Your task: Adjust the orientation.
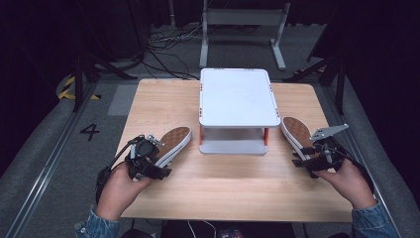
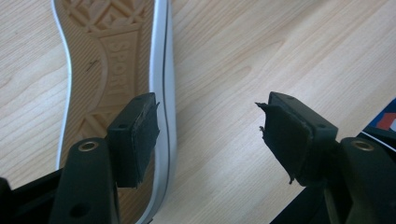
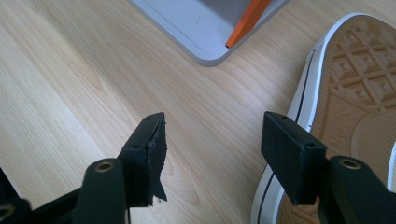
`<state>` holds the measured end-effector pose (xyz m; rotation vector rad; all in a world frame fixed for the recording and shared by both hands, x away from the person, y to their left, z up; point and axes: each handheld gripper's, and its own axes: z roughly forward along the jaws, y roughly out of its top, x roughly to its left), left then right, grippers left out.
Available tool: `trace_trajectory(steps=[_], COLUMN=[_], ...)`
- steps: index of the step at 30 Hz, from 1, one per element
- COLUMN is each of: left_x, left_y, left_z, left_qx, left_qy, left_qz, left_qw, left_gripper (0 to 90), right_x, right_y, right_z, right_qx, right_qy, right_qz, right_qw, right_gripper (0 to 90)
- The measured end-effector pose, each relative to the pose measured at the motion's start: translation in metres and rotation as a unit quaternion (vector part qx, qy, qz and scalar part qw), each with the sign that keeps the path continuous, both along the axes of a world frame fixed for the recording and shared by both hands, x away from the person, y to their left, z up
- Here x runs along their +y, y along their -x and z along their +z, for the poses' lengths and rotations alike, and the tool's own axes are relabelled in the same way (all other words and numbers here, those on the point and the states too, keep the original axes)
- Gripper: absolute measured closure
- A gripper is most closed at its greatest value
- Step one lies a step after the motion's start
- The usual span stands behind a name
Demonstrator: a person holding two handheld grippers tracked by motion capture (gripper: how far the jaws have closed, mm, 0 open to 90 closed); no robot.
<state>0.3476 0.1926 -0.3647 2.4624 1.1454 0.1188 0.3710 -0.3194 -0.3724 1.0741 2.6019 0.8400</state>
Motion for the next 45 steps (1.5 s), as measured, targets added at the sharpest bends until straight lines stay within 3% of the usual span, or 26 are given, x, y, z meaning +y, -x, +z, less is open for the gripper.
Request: trace_trajectory(steps=[3, 6, 9, 13, 17, 21, 28, 32, 39, 41, 43, 45], left_x=[0.002, 0.002, 0.003, 0.004, 0.003, 0.001, -0.003, -0.004, -0.012, -0.02, -0.029, -0.039], left_y=[-0.001, -0.004, -0.008, -0.013, -0.017, -0.021, -0.028, -0.027, -0.025, -0.024, -0.023, -0.021], left_z=[0.002, 0.005, 0.007, 0.007, 0.004, -0.001, -0.014, -0.014, -0.018, -0.021, -0.026, -0.03], left_qx=[-0.006, -0.014, -0.019, -0.026, -0.025, -0.023, -0.001, 0.004, 0.024, 0.039, 0.055, 0.058], left_qy=[-0.009, -0.008, -0.011, -0.01, -0.017, -0.022, -0.034, -0.025, -0.009, -0.005, -0.005, -0.021], left_qz=[0.009, 0.009, 0.009, 0.011, 0.021, 0.015, 0.018, 0.009, -0.014, -0.03, -0.046, -0.062], left_qw=[0.9999, 0.9998, 0.9997, 0.9995, 0.9993, 0.9994, 0.9993, 0.9996, 0.9996, 0.9988, 0.9974, 0.9961], left_gripper=[35.8, 37.2, 40.3, 42.0, 44.3, 46.8, 48.5, 51.2, 57.2, 57.5, 58.1, 58.1], right_x=[-0.001, -0.001, -0.002, -0.001, 0.003, 0.005, 0.006, 0.007, 0.01, 0.01, 0.011, 0.013], right_y=[0.003, 0.005, 0.007, 0.012, 0.016, 0.017, 0.018, 0.018, 0.017, 0.016, 0.015, 0.015], right_z=[-0.001, -0.004, -0.007, -0.005, -0.008, -0.011, -0.01, -0.011, -0.012, -0.013, -0.014, -0.015], right_qx=[-0.011, -0.007, -0.009, -0.012, -0.007, -0.004, -0.007, -0.005, -0.004, -0.002, -0.002, 0.001], right_qy=[0.003, 0.011, 0.021, 0.021, 0.025, 0.029, 0.027, 0.028, 0.029, 0.031, 0.031, 0.033], right_qz=[0.008, 0.014, 0.001, -0.001, 0.008, 0.012, 0.013, 0.015, 0.02, 0.021, 0.023, 0.026], right_qw=[0.9999, 0.9998, 0.9997, 0.9997, 0.9996, 0.9995, 0.9995, 0.9995, 0.9994, 0.9993, 0.9992, 0.9991], right_gripper=[42.8, 44.3, 40.2, 45.7, 45.6, 45.3, 45.3, 45.3, 44.9, 44.9, 44.8, 44.7])
